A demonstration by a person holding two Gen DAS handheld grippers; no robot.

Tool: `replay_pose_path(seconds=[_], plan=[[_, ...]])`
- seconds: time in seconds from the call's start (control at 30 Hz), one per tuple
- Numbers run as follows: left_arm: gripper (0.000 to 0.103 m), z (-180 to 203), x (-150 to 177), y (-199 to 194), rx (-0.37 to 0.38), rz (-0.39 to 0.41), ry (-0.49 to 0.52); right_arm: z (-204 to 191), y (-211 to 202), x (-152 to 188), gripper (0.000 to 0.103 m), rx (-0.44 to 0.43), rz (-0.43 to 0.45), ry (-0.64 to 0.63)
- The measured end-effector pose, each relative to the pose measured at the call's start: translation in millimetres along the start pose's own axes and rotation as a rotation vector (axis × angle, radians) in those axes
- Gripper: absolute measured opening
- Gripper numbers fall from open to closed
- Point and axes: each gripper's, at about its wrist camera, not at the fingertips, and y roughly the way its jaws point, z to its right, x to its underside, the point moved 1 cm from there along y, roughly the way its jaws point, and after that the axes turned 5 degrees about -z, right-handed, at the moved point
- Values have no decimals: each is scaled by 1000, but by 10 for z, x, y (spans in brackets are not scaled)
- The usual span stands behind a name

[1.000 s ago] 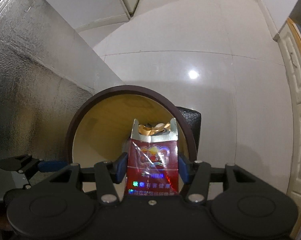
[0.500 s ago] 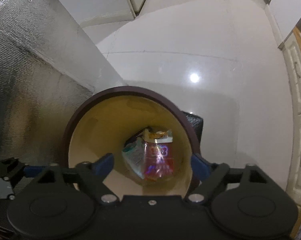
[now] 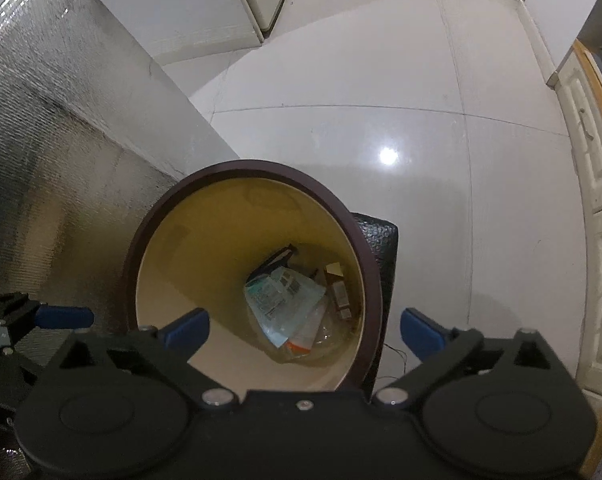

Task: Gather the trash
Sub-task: 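Open the right tool over the bin while the left tool releases the teal bag, then raise both empty tools from the bin back over the table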

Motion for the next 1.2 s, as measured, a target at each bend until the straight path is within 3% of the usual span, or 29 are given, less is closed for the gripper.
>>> replay_pose_path(seconds=[0.57, 1.2], plan=[[103, -7, 49, -355, -46, 79, -1, -25, -371, 233, 103, 9, 76, 9], [103, 112, 479, -878, -70, 168, 1, -194, -885, 634, 103, 40, 172, 25]])
